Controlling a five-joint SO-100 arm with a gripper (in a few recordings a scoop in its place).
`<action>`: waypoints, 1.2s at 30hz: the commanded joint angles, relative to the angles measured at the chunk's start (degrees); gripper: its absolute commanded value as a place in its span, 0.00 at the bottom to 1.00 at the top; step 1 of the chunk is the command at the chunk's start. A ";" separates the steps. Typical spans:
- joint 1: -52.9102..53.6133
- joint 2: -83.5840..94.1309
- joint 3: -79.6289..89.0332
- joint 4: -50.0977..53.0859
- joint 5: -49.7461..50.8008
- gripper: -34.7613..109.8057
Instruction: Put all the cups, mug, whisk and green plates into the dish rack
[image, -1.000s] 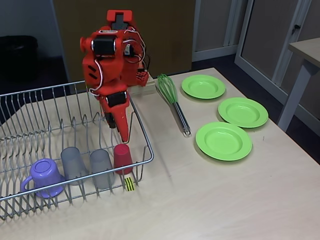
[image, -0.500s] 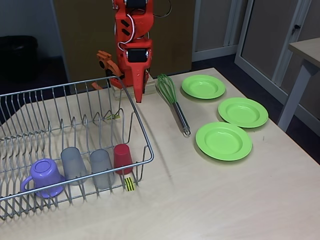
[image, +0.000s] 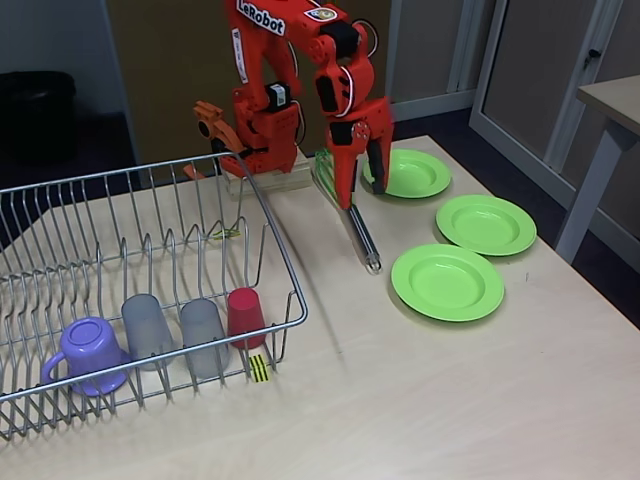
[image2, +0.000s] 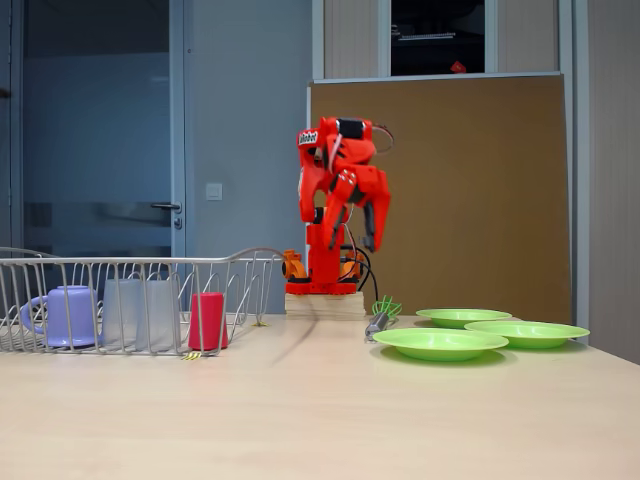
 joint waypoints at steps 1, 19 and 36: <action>-4.48 -2.37 3.25 -7.29 7.29 0.48; -7.82 -17.23 7.21 -10.28 14.15 0.54; -12.48 -30.94 3.25 -23.55 20.65 0.51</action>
